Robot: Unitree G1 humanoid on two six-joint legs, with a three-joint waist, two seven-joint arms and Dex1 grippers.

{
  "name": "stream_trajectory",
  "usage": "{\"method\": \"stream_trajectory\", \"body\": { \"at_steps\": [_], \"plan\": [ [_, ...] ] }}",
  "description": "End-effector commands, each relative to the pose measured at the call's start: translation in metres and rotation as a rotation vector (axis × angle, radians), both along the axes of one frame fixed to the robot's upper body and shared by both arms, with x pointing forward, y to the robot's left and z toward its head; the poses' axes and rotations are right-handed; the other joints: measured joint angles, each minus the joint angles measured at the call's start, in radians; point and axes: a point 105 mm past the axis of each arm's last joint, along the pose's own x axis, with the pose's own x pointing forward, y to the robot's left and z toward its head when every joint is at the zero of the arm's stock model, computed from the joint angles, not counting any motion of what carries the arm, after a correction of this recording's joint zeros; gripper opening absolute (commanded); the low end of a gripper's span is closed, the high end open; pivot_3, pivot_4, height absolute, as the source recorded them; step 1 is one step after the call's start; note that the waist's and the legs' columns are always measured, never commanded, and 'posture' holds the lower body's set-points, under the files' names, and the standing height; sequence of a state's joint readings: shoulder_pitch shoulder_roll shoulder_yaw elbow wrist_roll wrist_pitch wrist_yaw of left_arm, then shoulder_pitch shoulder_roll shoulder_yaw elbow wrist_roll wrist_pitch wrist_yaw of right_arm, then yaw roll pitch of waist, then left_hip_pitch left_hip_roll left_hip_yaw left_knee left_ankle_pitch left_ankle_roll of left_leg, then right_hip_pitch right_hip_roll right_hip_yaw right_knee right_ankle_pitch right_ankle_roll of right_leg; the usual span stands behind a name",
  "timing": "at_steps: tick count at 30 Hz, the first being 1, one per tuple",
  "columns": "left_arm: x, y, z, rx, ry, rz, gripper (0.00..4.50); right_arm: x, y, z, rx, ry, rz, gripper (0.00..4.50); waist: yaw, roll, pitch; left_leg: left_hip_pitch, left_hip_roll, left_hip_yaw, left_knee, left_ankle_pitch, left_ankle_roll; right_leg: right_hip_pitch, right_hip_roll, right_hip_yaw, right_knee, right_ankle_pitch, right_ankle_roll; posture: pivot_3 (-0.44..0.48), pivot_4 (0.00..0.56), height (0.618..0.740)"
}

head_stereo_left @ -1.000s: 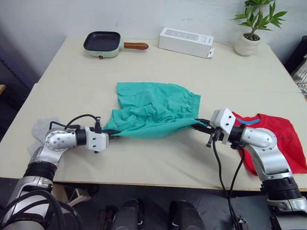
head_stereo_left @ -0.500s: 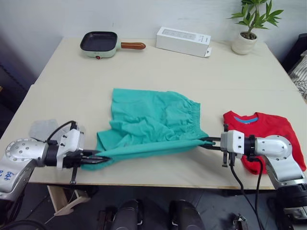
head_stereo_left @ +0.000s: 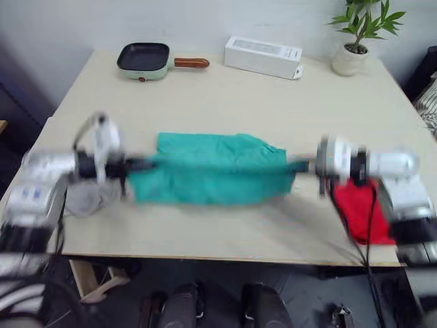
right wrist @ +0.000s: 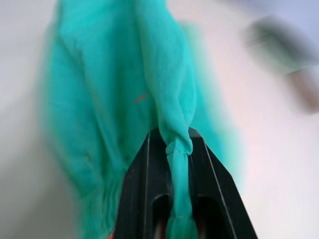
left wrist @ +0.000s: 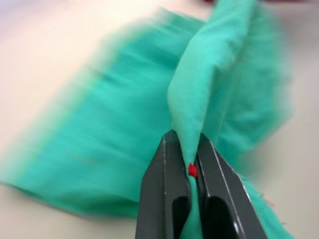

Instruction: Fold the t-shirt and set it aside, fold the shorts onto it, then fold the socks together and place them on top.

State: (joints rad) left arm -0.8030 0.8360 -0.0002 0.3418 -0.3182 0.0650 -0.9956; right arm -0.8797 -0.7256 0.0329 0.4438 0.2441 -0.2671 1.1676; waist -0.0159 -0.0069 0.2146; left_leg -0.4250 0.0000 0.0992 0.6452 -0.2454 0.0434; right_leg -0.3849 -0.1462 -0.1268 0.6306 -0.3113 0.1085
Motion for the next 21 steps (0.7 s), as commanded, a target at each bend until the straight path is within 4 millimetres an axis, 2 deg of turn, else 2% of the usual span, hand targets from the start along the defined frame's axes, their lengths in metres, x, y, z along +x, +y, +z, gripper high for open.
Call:
{"method": "stream_trajectory", "body": {
  "at_steps": [1, 3, 4, 5, 7, 8, 10, 13, 15, 16, 19, 21],
  "plan": [
    [0.034, 0.034, 0.100, -0.040, -0.439, 0.321, 0.05, 0.025, -0.024, 0.112, 0.302, -0.344, -0.250, 0.00, 0.000, -0.002, 0.002, -0.005, 0.000, 0.003, 0.001, 0.002, 0.002, -0.006, 0.004, -0.004, 0.008, 0.000, 0.000, 0.000, 0.150, 0.740],
    [0.025, 0.041, 0.153, -0.061, -0.666, 0.397, 0.05, 0.021, -0.026, 0.151, 0.355, -0.511, -0.308, 0.00, -0.009, -0.003, 0.001, -0.016, -0.001, 0.004, -0.002, 0.005, 0.001, -0.016, 0.004, -0.006, 0.006, 0.000, 0.000, 0.000, 0.150, 0.740],
    [0.013, 0.040, 0.180, -0.049, -0.811, 0.409, 0.05, 0.017, -0.027, 0.167, 0.367, -0.591, -0.325, 0.00, -0.013, -0.004, 0.001, -0.015, -0.001, 0.004, -0.002, 0.002, 0.001, -0.018, 0.004, -0.009, 0.008, 0.000, 0.000, 0.000, 0.150, 0.740],
    [0.004, 0.037, 0.196, -0.051, -0.890, 0.396, 0.05, 0.013, -0.028, 0.178, 0.371, -0.660, -0.342, 0.00, -0.015, -0.004, 0.001, -0.014, -0.002, 0.004, -0.006, 0.000, 0.002, -0.019, 0.002, -0.012, 0.009, 0.000, 0.000, 0.000, 0.150, 0.740],
    [-0.003, 0.033, 0.206, -0.058, -0.941, 0.362, 0.05, 0.011, -0.028, 0.183, 0.359, -0.721, -0.359, 0.00, -0.016, -0.004, 0.001, -0.015, -0.005, 0.006, -0.014, -0.002, 0.005, -0.024, -0.002, -0.019, 0.010, 0.000, 0.000, 0.000, 0.150, 0.740],
    [-0.004, 0.029, 0.203, -0.038, -0.919, 0.315, 0.05, 0.013, -0.027, 0.175, 0.326, -0.706, -0.348, 0.00, -0.015, -0.004, 0.001, -0.014, -0.006, 0.006, -0.015, -0.004, 0.007, -0.025, -0.004, -0.025, 0.010, 0.000, 0.001, 0.000, 0.150, 0.740],
    [-0.005, 0.018, 0.178, 0.045, -0.818, 0.159, 0.05, 0.021, -0.026, 0.146, 0.240, -0.642, -0.319, 0.00, -0.015, -0.004, 0.001, -0.015, -0.006, 0.006, -0.015, -0.007, 0.008, -0.025, -0.005, -0.033, 0.012, 0.001, 0.002, 0.000, 0.150, 0.740],
    [-0.007, 0.019, 0.108, 0.309, -0.573, -0.012, 0.05, 0.026, -0.025, 0.098, 0.127, -0.531, -0.257, 0.00, -0.017, -0.004, 0.001, -0.014, -0.006, 0.011, -0.015, -0.008, 0.009, -0.023, -0.005, -0.035, 0.012, 0.001, 0.003, 0.000, 0.150, 0.740],
    [-0.024, 0.017, 0.076, 0.273, -0.399, -0.135, 0.05, 0.025, -0.026, 0.058, 0.021, -0.457, -0.215, 0.00, -0.019, -0.003, 0.001, -0.015, -0.006, 0.010, -0.014, -0.008, 0.009, -0.023, -0.004, -0.035, 0.012, 0.001, 0.003, 0.000, 0.150, 0.740],
    [-0.033, 0.014, 0.068, 0.246, -0.353, -0.182, 0.05, 0.024, -0.027, 0.046, -0.018, -0.434, -0.203, 0.00, -0.019, -0.003, 0.002, -0.015, -0.005, 0.008, -0.014, -0.008, 0.009, -0.023, -0.004, -0.035, 0.011, 0.001, 0.003, 0.000, 0.150, 0.740],
    [-0.064, 0.009, 0.014, 0.271, -0.031, -0.250, 0.05, 0.013, -0.029, -0.025, -0.136, -0.247, -0.117, 0.00, -0.019, -0.002, 0.007, -0.020, -0.004, 0.004, -0.006, -0.008, 0.010, -0.023, -0.004, -0.033, 0.010, 0.001, 0.003, 0.000, 0.150, 0.740],
    [-0.087, 0.002, -0.016, 0.251, 0.177, -0.284, 0.05, -0.002, -0.033, -0.067, -0.223, -0.145, -0.060, 0.00, -0.018, -0.001, 0.007, -0.018, -0.003, 0.002, 0.000, -0.008, 0.010, -0.017, -0.003, -0.032, 0.011, 0.001, 0.003, 0.000, 0.150, 0.740]
  ]
}}
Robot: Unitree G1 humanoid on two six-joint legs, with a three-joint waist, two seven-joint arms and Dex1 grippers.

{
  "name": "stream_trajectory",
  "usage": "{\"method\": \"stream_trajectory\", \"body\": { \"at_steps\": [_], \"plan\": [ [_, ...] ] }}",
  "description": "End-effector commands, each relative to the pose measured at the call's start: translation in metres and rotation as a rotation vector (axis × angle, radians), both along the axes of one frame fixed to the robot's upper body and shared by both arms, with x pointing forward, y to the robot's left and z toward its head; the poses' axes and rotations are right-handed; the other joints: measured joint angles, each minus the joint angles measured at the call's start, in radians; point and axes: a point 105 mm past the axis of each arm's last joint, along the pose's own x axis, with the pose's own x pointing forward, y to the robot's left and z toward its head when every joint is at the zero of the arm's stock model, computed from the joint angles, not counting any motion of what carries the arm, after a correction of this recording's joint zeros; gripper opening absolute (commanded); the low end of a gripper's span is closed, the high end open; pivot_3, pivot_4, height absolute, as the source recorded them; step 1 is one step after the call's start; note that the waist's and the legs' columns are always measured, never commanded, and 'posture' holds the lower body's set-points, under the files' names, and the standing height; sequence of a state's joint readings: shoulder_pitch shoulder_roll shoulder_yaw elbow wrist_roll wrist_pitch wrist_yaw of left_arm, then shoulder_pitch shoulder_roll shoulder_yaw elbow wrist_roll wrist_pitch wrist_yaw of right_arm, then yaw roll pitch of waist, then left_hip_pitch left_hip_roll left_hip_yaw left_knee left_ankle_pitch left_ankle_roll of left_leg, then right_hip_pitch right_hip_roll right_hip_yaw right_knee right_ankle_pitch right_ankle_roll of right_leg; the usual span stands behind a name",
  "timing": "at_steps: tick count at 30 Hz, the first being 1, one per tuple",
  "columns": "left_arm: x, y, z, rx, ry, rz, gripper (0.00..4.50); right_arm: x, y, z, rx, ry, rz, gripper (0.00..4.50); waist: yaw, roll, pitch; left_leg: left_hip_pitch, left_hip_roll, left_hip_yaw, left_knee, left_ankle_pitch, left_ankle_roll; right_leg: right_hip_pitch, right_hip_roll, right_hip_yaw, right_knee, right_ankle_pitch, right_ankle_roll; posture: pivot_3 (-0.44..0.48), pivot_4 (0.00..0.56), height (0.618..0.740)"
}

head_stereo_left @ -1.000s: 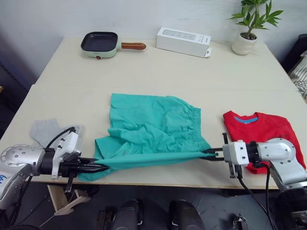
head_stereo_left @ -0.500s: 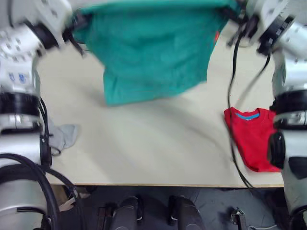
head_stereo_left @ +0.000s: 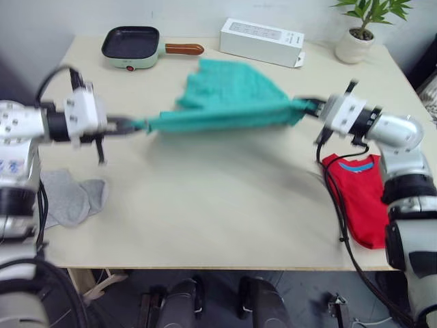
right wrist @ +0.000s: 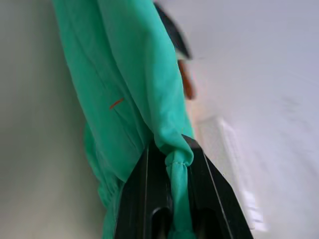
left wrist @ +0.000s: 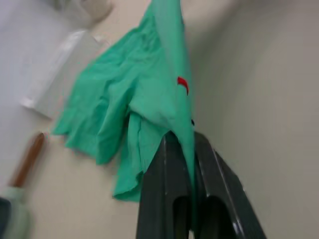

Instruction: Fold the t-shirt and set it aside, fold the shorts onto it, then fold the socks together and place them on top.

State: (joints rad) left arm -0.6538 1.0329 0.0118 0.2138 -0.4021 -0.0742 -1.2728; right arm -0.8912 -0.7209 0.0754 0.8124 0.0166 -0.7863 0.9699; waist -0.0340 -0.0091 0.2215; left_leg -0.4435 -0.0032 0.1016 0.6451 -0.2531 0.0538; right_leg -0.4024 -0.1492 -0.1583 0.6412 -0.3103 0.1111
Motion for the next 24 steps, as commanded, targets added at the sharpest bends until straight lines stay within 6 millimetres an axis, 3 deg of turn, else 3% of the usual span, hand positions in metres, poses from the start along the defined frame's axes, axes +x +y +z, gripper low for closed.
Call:
{"method": "stream_trajectory", "body": {
  "at_steps": [1, 3, 7, 10, 15, 19, 24],
  "plan": [
    [-0.043, -0.018, -0.013, -0.005, 0.214, -0.041, 0.05, -0.026, -0.011, -0.044, -0.110, 0.126, 0.064, 0.00, 0.003, 0.002, 0.001, 0.004, 0.000, -0.002, 0.002, 0.000, 0.000, 0.008, 0.000, 0.000, -0.004, -0.001, 0.000, 0.000, 0.150, 0.740],
    [-0.061, -0.021, -0.035, 0.003, 0.378, -0.013, 0.05, -0.041, -0.016, -0.070, -0.134, 0.189, 0.089, 0.00, 0.007, 0.003, 0.002, 0.009, 0.000, -0.002, 0.003, 0.003, 0.003, 0.019, 0.001, 0.001, -0.016, -0.003, 0.001, 0.000, 0.150, 0.740],
    [-0.092, -0.012, -0.068, 0.041, 0.660, 0.076, 0.05, -0.073, -0.027, -0.100, -0.241, 0.252, 0.160, 0.00, 0.011, 0.005, 0.003, 0.023, -0.001, -0.005, 0.003, 0.006, -0.001, 0.034, 0.000, 0.010, -0.019, -0.003, -0.001, 0.000, 0.150, 0.740],
    [-0.116, -0.008, -0.085, 0.066, 0.805, 0.087, 0.05, -0.089, -0.032, -0.108, -0.238, 0.286, 0.180, 0.00, 0.008, 0.005, 0.003, 0.026, -0.001, -0.005, 0.001, 0.005, -0.005, 0.031, 0.000, 0.026, -0.016, -0.002, -0.003, 0.000, 0.150, 0.740],
    [-0.131, -0.009, -0.093, 0.049, 0.868, 0.067, 0.05, -0.109, -0.031, -0.111, -0.188, 0.340, 0.202, 0.00, 0.010, 0.005, 0.002, 0.026, 0.004, -0.004, 0.000, 0.005, -0.008, 0.027, 0.003, 0.027, -0.012, -0.005, -0.006, 0.000, 0.150, 0.740],
    [-0.118, -0.013, -0.082, 0.022, 0.765, 0.020, 0.05, -0.119, -0.027, -0.106, -0.061, 0.470, 0.178, 0.00, 0.017, 0.005, 0.002, 0.026, 0.007, -0.004, 0.001, 0.005, -0.009, 0.028, 0.006, 0.026, -0.013, -0.006, -0.008, 0.000, 0.150, 0.740],
    [-0.060, -0.014, -0.039, -0.036, 0.461, -0.012, 0.05, -0.106, -0.028, -0.073, 0.180, 0.607, 0.071, 0.00, 0.035, 0.005, 0.002, 0.025, 0.007, -0.003, 0.003, 0.004, -0.013, 0.028, 0.005, 0.028, -0.013, -0.005, -0.008, 0.000, 0.150, 0.740]
  ]
}}
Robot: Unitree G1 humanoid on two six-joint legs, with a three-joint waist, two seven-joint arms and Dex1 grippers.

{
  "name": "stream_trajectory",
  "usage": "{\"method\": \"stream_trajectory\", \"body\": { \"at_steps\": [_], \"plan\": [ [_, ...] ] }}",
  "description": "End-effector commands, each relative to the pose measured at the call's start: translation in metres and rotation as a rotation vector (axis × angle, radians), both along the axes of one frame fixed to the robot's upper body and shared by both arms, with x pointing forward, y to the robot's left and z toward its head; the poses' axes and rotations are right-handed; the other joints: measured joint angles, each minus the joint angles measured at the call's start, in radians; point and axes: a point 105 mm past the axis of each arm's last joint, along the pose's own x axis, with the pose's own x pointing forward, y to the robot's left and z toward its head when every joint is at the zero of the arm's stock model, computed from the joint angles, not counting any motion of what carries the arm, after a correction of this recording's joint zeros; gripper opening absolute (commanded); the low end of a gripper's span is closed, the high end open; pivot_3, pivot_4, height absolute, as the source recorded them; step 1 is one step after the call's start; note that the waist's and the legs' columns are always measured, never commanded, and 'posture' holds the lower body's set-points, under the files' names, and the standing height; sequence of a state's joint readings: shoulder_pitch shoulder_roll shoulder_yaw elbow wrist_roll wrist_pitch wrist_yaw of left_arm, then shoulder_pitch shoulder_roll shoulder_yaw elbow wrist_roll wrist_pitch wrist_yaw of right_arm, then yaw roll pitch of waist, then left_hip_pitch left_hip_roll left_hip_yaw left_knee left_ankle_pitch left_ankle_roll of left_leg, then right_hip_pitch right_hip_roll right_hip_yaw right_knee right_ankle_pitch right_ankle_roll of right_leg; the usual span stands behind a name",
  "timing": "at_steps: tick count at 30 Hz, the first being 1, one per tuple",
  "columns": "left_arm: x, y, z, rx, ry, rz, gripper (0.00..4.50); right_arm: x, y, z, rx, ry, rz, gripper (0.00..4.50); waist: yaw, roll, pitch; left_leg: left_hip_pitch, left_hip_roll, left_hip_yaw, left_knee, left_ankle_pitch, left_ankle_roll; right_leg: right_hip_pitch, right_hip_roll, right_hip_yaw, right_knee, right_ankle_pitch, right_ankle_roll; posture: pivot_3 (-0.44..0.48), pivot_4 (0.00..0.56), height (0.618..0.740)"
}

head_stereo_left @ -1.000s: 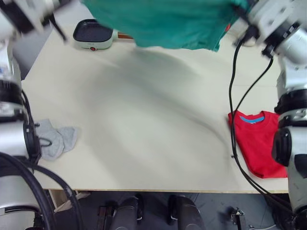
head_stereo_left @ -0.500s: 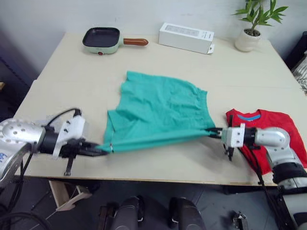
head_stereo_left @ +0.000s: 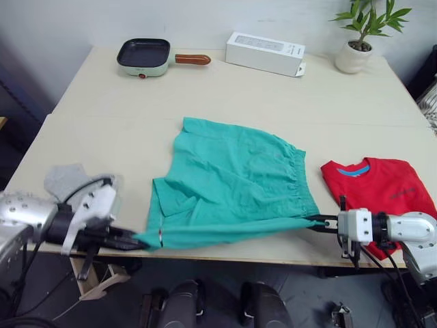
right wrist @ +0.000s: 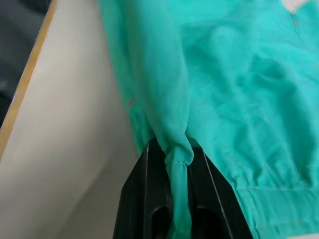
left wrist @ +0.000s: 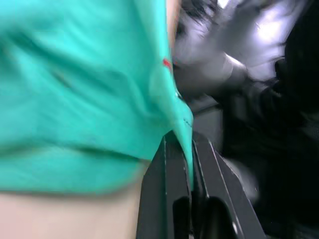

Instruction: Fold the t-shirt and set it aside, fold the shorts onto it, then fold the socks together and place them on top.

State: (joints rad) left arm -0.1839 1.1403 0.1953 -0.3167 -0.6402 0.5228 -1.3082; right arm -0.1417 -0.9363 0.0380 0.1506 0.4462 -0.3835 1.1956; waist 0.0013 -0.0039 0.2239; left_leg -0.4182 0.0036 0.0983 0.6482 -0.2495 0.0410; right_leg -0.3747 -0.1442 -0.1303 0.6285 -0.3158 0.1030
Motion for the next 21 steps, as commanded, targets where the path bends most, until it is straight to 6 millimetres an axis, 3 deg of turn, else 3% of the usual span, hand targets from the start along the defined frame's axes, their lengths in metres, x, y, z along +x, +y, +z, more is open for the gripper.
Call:
{"method": "stream_trajectory", "body": {
  "at_steps": [1, 5, 9, 12, 16, 21],
  "plan": [
    [0.030, 0.005, 0.021, 0.007, -0.139, 0.002, 0.05, 0.011, -0.005, 0.034, 0.103, 0.044, -0.093, 0.00, 0.002, 0.000, -0.001, 0.000, 0.000, 0.000, 0.000, 0.001, 0.000, 0.000, 0.000, 0.000, 0.000, 0.000, 0.000, 0.000, 0.150, 0.740],
    [0.094, -0.008, 0.066, -0.063, -0.361, 0.010, 0.05, 0.036, -0.015, 0.048, 0.167, 0.129, -0.214, 0.00, 0.016, -0.002, -0.001, 0.000, -0.002, 0.001, 0.000, 0.003, 0.005, -0.001, 0.001, -0.003, 0.002, 0.001, 0.001, 0.000, 0.150, 0.740],
    [0.154, -0.022, 0.087, -0.093, -0.512, 0.089, 0.05, 0.075, -0.021, 0.058, 0.241, 0.091, -0.368, 0.00, 0.020, -0.004, -0.002, -0.003, -0.002, 0.007, 0.003, 0.004, 0.008, -0.004, 0.009, -0.004, 0.007, 0.003, 0.004, 0.000, 0.150, 0.740],
    [0.184, -0.035, 0.099, -0.106, -0.605, 0.199, 0.05, 0.102, -0.019, 0.068, 0.303, 0.048, -0.453, 0.00, 0.015, -0.004, -0.002, -0.004, -0.002, 0.011, 0.002, 0.003, 0.011, -0.005, 0.009, -0.003, 0.003, 0.004, 0.006, 0.000, 0.150, 0.740],
    [0.209, -0.046, 0.094, -0.097, -0.668, 0.334, 0.05, 0.136, -0.016, 0.071, 0.346, 0.019, -0.590, 0.00, -0.003, -0.005, -0.001, -0.006, -0.003, 0.012, 0.000, 0.003, 0.012, -0.008, 0.006, -0.002, 0.002, 0.006, 0.009, 0.000, 0.150, 0.740],
    [0.220, -0.041, 0.069, -0.007, -0.685, 0.416, 0.05, 0.152, -0.018, 0.062, 0.373, 0.008, -0.696, 0.00, -0.008, -0.005, -0.001, -0.008, -0.004, 0.013, -0.001, 0.003, 0.012, -0.011, 0.006, -0.002, 0.003, 0.006, 0.009, 0.000, 0.150, 0.740]
  ]
}}
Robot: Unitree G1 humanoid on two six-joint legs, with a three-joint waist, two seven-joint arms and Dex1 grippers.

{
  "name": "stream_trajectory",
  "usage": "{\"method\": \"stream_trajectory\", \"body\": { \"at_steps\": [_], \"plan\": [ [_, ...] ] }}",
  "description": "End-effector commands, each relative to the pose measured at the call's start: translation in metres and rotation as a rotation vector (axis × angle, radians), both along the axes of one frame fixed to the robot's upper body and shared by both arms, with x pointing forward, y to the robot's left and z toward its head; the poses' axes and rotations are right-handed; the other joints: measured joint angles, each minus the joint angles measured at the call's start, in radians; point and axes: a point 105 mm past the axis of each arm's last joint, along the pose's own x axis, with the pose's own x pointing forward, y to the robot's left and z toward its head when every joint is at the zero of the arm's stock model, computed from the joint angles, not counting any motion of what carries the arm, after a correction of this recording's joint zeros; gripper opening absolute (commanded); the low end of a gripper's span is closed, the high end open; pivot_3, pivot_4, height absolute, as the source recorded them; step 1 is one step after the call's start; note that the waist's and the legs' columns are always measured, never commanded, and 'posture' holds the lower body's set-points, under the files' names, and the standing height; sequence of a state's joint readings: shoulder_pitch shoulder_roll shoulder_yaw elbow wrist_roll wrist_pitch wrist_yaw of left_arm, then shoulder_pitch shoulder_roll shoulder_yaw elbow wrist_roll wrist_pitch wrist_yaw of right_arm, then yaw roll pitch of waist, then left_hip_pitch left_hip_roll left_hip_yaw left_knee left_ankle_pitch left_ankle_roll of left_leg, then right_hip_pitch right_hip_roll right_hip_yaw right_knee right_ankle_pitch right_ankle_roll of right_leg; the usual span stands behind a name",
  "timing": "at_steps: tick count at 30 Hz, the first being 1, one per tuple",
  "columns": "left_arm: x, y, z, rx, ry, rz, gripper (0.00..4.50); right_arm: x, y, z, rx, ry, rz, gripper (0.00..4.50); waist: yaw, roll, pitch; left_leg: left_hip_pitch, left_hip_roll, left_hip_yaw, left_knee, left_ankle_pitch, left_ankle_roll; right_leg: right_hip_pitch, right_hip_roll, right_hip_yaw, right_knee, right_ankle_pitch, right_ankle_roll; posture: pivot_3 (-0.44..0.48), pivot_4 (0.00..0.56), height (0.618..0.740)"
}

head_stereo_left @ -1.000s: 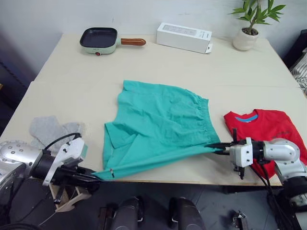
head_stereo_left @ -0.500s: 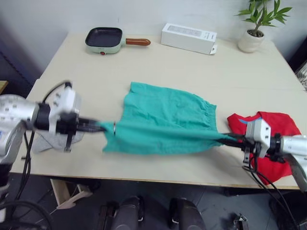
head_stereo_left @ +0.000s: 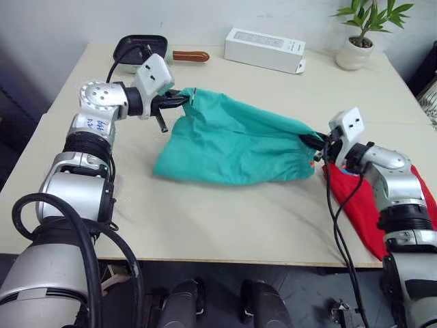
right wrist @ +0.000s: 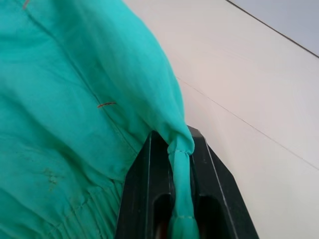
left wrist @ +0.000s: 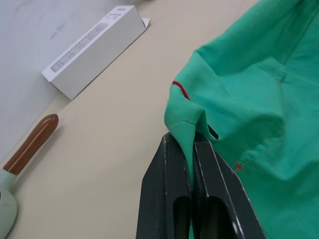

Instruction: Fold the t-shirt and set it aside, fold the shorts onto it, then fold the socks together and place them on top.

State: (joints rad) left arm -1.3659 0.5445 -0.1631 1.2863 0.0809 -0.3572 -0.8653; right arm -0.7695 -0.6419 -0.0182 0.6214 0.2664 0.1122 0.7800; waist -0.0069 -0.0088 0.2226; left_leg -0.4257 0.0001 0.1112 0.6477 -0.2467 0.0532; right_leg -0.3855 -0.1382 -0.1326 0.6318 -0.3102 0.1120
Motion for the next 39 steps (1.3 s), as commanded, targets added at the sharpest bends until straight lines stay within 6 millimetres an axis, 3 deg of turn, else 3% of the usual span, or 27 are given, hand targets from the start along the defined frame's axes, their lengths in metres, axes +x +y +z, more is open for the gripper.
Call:
{"method": "stream_trajectory", "body": {
  "at_steps": [1, 2, 4, 9, 15, 16, 17, 20, 23, 27, 30, 33, 36, 39],
  "plan": [
    [0.008, 0.009, 0.002, -0.044, -0.060, 0.100, 0.05, 0.006, -0.010, 0.001, 0.011, -0.036, -0.090, 0.00, 0.000, 0.000, 0.000, 0.000, 0.000, 0.000, 0.000, 0.000, 0.000, 0.000, 0.000, 0.000, 0.001, 0.000, 0.000, 0.000, 0.150, 0.740],
    [0.011, 0.011, 0.003, -0.091, -0.076, 0.135, 0.05, 0.007, -0.013, 0.000, 0.014, -0.063, -0.120, 0.00, 0.000, 0.000, 0.000, 0.000, 0.000, 0.001, 0.001, 0.000, 0.000, -0.001, -0.001, 0.001, 0.002, 0.000, 0.000, 0.000, 0.150, 0.740],
    [0.015, 0.018, 0.007, -0.162, -0.108, 0.200, 0.45, 0.005, -0.013, -0.003, 0.038, -0.072, -0.123, 0.61, 0.001, 0.000, 0.000, -0.003, -0.001, 0.002, 0.002, 0.001, 0.001, -0.005, -0.003, 0.002, 0.006, 0.000, 0.000, 0.000, 0.150, 0.740],
    [0.014, 0.039, 0.008, -0.194, -0.154, 0.264, 1.90, -0.003, -0.016, 0.004, 0.012, -0.174, -0.118, 2.22, 0.002, 0.000, 0.000, -0.006, -0.002, 0.002, 0.004, 0.002, 0.003, -0.007, -0.004, 0.002, 0.008, 0.000, 0.001, 0.000, 0.150, 0.740],
    [-0.012, 0.060, 0.006, -0.171, -0.157, 0.113, 3.88, -0.022, -0.047, 0.035, -0.054, -0.328, -0.134, 4.42, -0.001, 0.000, 0.000, -0.006, -0.002, 0.003, 0.004, 0.002, 0.003, -0.008, -0.004, 0.002, 0.009, 0.000, 0.001, 0.000, 0.150, 0.740],
    [-0.021, 0.059, 0.005, -0.175, -0.140, 0.034, 4.21, -0.029, -0.047, 0.043, -0.072, -0.366, -0.099, 4.50, -0.001, 0.000, 0.000, -0.006, -0.002, 0.003, 0.004, 0.002, 0.003, -0.008, -0.004, 0.002, 0.009, 0.000, 0.001, 0.000, 0.150, 0.740],
    [-0.034, 0.055, 0.005, -0.161, -0.154, -0.072, 4.48, -0.038, -0.041, 0.048, -0.102, -0.390, -0.029, 4.50, -0.002, 0.000, 0.000, -0.006, -0.002, 0.003, 0.004, 0.002, 0.003, -0.008, -0.004, 0.003, 0.009, 0.000, 0.001, 0.000, 0.150, 0.740],
    [-0.067, 0.048, -0.016, -0.040, -0.108, -0.294, 4.48, -0.063, -0.011, 0.038, -0.202, -0.361, 0.213, 4.50, -0.004, 0.000, 0.000, -0.006, -0.002, 0.004, 0.003, 0.002, 0.003, -0.008, -0.004, 0.003, 0.008, 0.000, 0.001, 0.000, 0.150, 0.740],
    [-0.093, 0.039, -0.044, 0.110, -0.056, -0.393, 4.48, -0.084, 0.020, 0.014, -0.317, -0.291, 0.392, 4.50, -0.008, 0.000, 0.000, -0.004, -0.002, 0.004, 0.004, 0.001, 0.002, -0.007, -0.004, 0.004, 0.010, 0.000, 0.001, 0.000, 0.150, 0.740],
    [-0.106, 0.018, -0.078, 0.152, -0.020, -0.397, 4.48, -0.090, 0.035, -0.027, -0.421, -0.199, 0.442, 4.50, -0.007, 0.000, 0.000, -0.002, -0.002, 0.005, 0.006, 0.002, 0.003, -0.006, -0.005, 0.006, 0.012, 0.000, 0.000, 0.000, 0.150, 0.740],
    [-0.101, 0.006, -0.105, 0.205, 0.032, -0.365, 4.48, -0.071, 0.034, -0.042, -0.515, -0.218, 0.322, 4.50, 0.001, 0.000, 0.000, 0.000, -0.003, 0.005, 0.006, 0.002, 0.005, -0.005, -0.007, 0.007, 0.013, 0.000, 0.000, 0.000, 0.150, 0.740],
    [-0.074, -0.005, -0.107, 0.213, -0.037, -0.257, 4.48, -0.055, 0.036, -0.045, -0.589, -0.257, 0.269, 4.50, 0.006, 0.000, -0.001, 0.000, -0.004, 0.005, 0.007, 0.002, 0.005, -0.006, -0.009, 0.007, 0.013, 0.000, 0.000, 0.000, 0.150, 0.740],
    [-0.058, -0.014, -0.109, 0.226, -0.081, -0.232, 4.50, -0.041, 0.035, -0.047, -0.655, -0.277, 0.211, 3.89, 0.006, -0.004, -0.003, 0.000, -0.004, 0.005, 0.009, 0.002, 0.005, -0.006, -0.010, 0.007, 0.013, 0.000, 0.000, 0.000, 0.150, 0.740],
    [-0.046, -0.015, -0.117, 0.268, -0.095, -0.202, 3.90, -0.028, 0.035, -0.045, -0.714, -0.324, 0.180, 2.86, 0.000, -0.005, -0.005, 0.000, -0.004, 0.006, 0.006, 0.002, 0.005, -0.006, -0.009, 0.006, 0.015, 0.000, 0.001, 0.000, 0.150, 0.740]
  ]
}}
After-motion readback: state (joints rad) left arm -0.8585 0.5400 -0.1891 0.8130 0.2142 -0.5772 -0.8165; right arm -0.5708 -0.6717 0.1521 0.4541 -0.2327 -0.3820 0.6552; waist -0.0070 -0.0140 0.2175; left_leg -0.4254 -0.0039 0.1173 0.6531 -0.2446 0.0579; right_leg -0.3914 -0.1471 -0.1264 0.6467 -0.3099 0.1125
